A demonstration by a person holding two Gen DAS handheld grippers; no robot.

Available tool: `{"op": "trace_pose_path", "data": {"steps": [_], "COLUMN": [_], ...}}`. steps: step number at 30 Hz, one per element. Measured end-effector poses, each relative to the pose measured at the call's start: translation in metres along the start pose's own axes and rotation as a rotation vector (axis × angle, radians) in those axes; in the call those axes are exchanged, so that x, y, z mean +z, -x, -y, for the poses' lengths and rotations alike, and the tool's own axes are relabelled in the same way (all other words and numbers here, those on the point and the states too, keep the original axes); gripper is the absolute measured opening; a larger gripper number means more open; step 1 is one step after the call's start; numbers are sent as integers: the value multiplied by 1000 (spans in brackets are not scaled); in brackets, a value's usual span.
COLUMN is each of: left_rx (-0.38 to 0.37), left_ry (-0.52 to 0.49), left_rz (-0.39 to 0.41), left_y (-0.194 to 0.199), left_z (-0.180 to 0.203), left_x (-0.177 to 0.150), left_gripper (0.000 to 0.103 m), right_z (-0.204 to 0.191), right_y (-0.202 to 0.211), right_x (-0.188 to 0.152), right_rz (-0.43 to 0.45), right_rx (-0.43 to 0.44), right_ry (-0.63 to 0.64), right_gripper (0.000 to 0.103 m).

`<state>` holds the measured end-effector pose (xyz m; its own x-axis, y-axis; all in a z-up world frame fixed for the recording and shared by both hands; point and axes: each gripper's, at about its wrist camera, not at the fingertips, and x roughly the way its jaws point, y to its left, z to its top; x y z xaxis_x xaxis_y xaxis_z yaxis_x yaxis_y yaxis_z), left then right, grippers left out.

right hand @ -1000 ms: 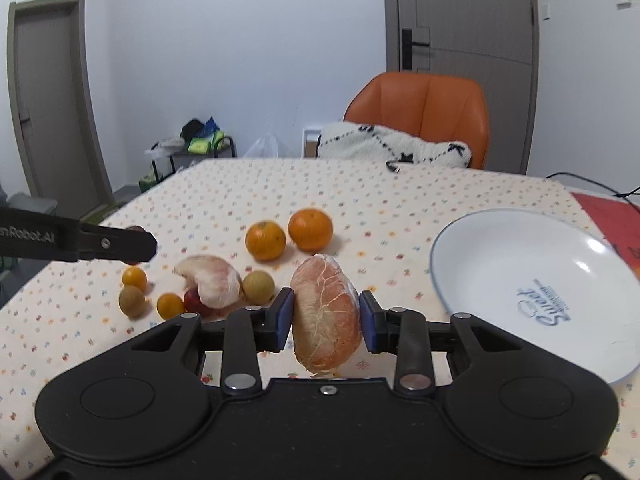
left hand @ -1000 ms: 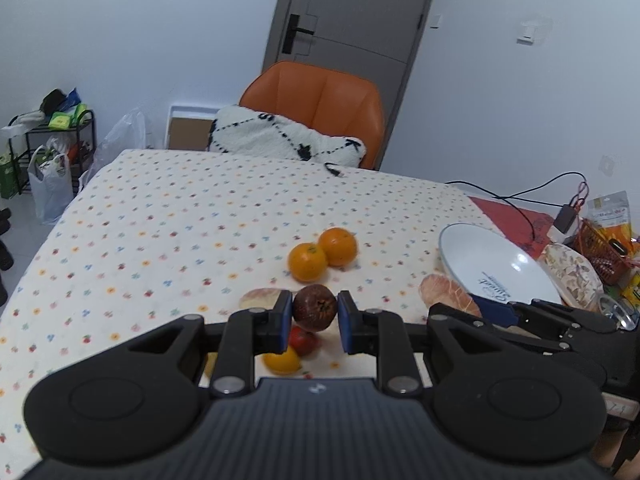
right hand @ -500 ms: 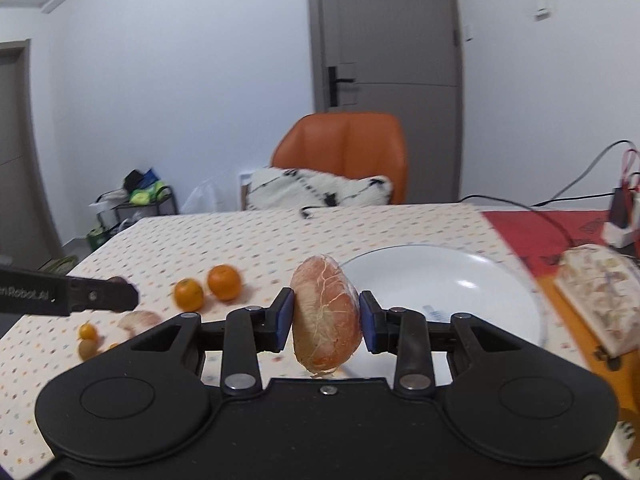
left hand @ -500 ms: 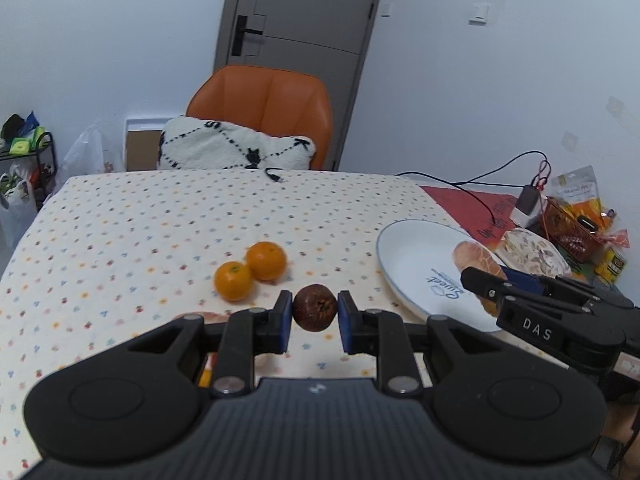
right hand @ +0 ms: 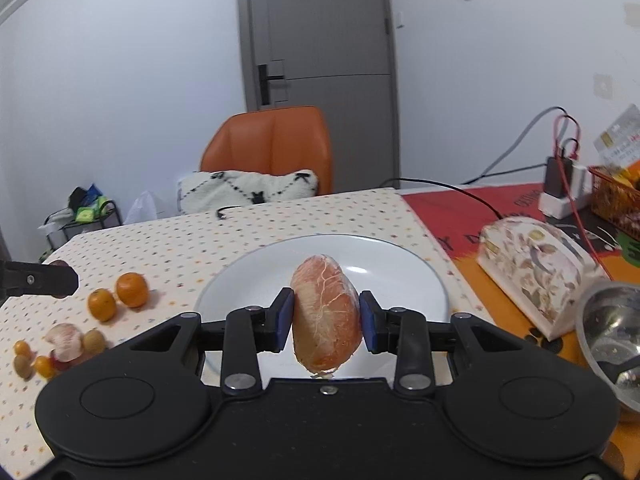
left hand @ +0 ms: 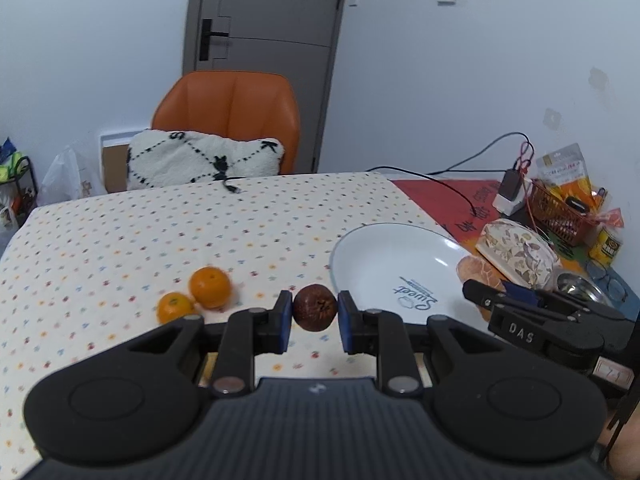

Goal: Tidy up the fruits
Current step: 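Lower the pomelo segment into the white plate with the right tool while the left tool releases the plum there, then withdraw both open tools from the plate back toward the fruit pile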

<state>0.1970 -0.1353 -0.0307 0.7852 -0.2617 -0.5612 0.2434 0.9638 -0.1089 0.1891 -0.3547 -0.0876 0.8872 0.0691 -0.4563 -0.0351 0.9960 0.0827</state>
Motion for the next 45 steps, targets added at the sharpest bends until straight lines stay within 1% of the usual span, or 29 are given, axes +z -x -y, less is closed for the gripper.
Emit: {"op": "trace_pose_path", "data": {"steps": [4,11,15,17,19,22,27,29,30,31,32,34,37,40,41,42,43,44,45], "left_rx": [-14,-28,-31,-51,-54,-60,-64,-67,-72,-78,-87,-95,-78,-59,-51,-42,-28,-11,6], "left_ry": [-29,-51,-57,-45,-36,-37,-26,-13,-7,-8,-13,-25,-8,50,60,67,71,75,74], "left_rz": [-3,-26,-35,-45,-53,-55,-62,-55,-51,-53,-51,-45,-39,-33,-32,-26,-20,-15,-10], "left_y": [-13,-38,-50,-56,-62,-68,-75,-76,-75,-74,-72,-67,-57,-44,-39,-34,-29,-24,-20], "left_z": [16,35,39,39,39,40,43,43,43,44,45,46,40,26,22,17,12,8,3], "left_x": [6,7,9,10,11,11,12,11,11,10,10,9,7,2,1,0,-2,-3,-4], "left_gripper": [22,22,22,22,22,22,22,23,23,25,26,27,32,45,48,49,52,58,62], "right_z": [7,13,18,20,20,18,22,21,19,17,17,16,13,9,8,5,2,-1,-4], "right_y": [-3,-15,-23,-25,-25,-19,-3,5,9,12,14,18,20,21,22,23,23,23,23], "right_x": [-3,-2,0,1,2,1,0,-2,-3,-5,-6,-7,-6,-4,-3,-3,-3,-3,-3], "right_rz": [-6,-3,-2,1,14,51,77,92,104,111,111,108,109,90,91,92,94,92,87], "right_rx": [-3,-6,-15,-9,9,29,56,75,82,85,89,101,112,143,150,158,164,168,174], "right_ry": [-29,-12,-21,-35,-45,-44,-102,-119,-121,-125,-133,-146,-134,-130,-127,-121,-111,-102,-95], "right_gripper": [33,33,33,34,37,45,54,59,64,69,70,71,71,72,73,76,80,80,80]}}
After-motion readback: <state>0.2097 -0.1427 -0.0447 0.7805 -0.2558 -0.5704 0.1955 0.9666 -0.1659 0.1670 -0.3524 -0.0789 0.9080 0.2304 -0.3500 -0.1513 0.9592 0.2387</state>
